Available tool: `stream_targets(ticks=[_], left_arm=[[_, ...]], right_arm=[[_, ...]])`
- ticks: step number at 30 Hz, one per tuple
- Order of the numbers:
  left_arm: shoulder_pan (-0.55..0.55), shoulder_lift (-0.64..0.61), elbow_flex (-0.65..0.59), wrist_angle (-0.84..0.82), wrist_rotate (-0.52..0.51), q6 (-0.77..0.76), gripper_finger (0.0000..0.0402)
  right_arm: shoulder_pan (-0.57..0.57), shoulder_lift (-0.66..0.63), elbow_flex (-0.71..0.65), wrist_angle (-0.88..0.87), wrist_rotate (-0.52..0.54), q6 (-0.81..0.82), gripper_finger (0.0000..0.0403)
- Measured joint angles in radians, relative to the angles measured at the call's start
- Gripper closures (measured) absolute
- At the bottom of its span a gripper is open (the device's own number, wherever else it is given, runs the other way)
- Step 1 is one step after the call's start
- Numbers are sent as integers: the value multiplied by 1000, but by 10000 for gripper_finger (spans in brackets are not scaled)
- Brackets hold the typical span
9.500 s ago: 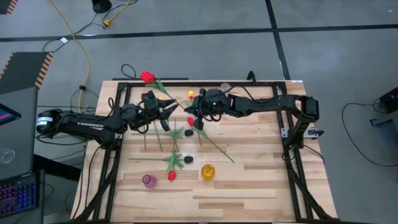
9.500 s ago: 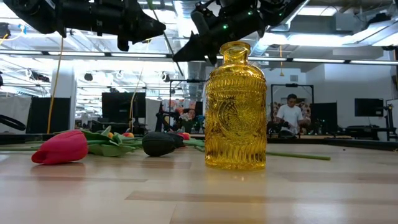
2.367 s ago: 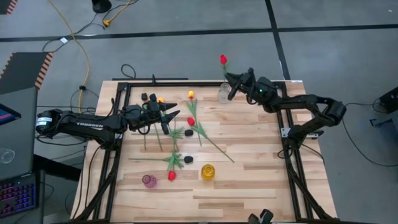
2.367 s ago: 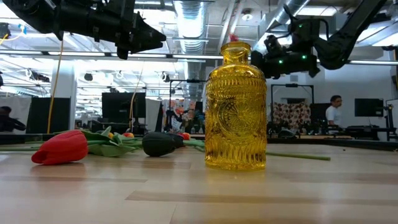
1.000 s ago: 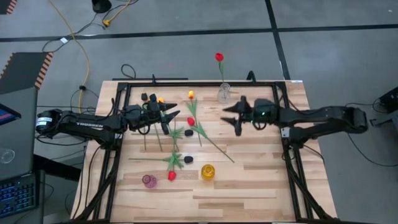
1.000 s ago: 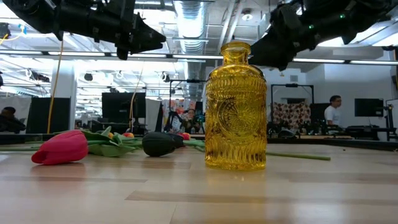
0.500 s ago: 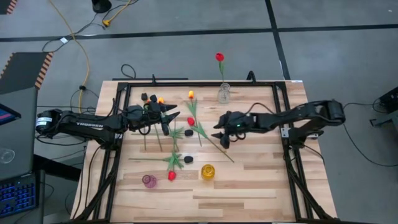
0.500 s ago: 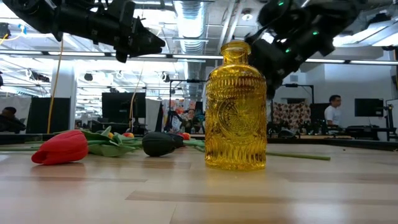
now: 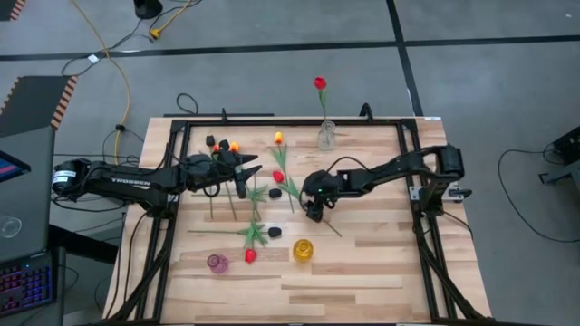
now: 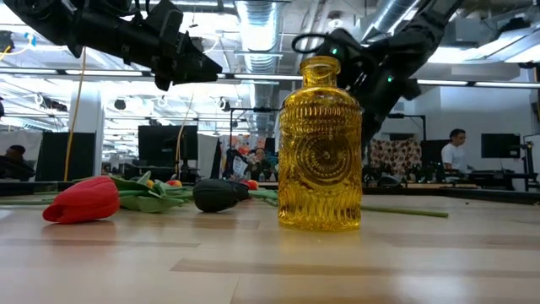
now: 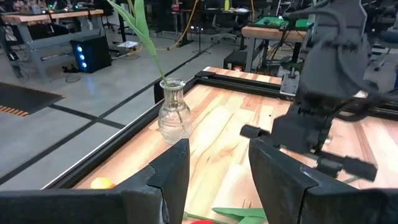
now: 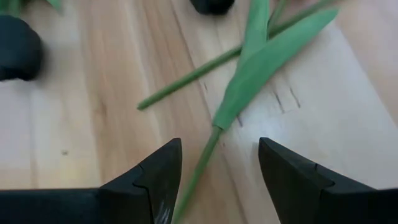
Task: Sort flowers into vase by color
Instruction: Put the right red flower into the transparent vase
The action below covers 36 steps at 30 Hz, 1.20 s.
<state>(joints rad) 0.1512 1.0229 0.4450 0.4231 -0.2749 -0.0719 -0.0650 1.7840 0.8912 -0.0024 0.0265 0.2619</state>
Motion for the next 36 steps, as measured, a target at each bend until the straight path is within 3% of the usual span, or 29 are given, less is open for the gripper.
stream_targets(ticks=[9, 18, 36], left_arm=[[0, 0, 0, -12, 0, 0, 248], [0, 0, 0, -16, 0, 0, 248], [0, 0, 0, -15, 2, -3, 248]], right_arm=[[0, 37, 13, 0, 2, 0, 168], [1, 36, 13, -43, 6, 0, 222], [50, 34, 13, -108, 13, 3, 290]])
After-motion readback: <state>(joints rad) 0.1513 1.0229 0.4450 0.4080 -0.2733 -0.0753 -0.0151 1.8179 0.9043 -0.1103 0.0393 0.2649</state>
